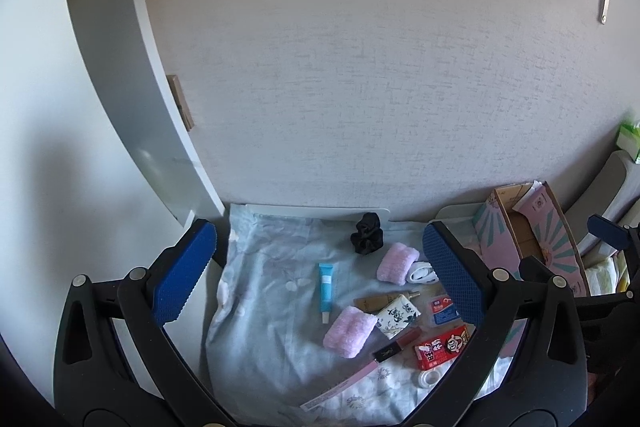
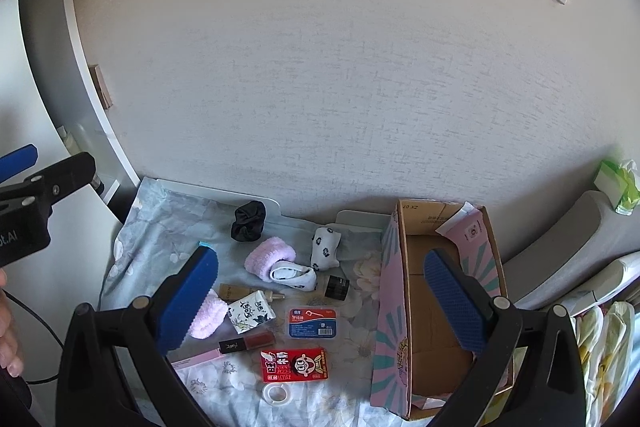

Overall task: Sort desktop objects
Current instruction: 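Move both tools toward the objects on the sheet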

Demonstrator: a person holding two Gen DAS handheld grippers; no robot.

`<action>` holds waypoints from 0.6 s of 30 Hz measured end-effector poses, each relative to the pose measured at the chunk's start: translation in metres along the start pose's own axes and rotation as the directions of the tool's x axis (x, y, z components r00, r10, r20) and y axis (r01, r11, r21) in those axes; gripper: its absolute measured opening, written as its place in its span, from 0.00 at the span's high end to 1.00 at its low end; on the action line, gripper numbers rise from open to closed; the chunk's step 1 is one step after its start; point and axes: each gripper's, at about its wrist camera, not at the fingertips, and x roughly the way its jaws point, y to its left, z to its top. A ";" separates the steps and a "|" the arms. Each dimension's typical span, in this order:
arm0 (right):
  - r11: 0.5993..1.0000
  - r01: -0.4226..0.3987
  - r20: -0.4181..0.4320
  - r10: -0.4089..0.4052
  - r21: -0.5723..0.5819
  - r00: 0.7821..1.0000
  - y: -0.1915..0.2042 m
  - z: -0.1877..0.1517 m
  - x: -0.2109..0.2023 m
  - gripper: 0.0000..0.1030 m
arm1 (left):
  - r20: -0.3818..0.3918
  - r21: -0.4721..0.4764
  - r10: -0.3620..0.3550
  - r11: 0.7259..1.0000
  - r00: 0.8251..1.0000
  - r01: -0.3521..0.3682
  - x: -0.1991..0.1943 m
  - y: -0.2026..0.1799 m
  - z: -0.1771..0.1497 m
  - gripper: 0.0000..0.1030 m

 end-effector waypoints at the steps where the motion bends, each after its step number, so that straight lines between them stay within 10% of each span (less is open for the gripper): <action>1: 1.000 0.001 -0.002 -0.001 0.001 1.000 0.000 0.000 0.000 0.00 | -0.003 0.001 0.003 1.000 1.000 -0.003 0.000 0.000 0.000 0.00; 18: 1.000 -0.003 -0.017 0.003 0.010 1.000 0.004 -0.002 -0.002 0.00 | -0.027 -0.027 0.014 1.000 1.000 -0.015 -0.002 -0.001 -0.007 0.00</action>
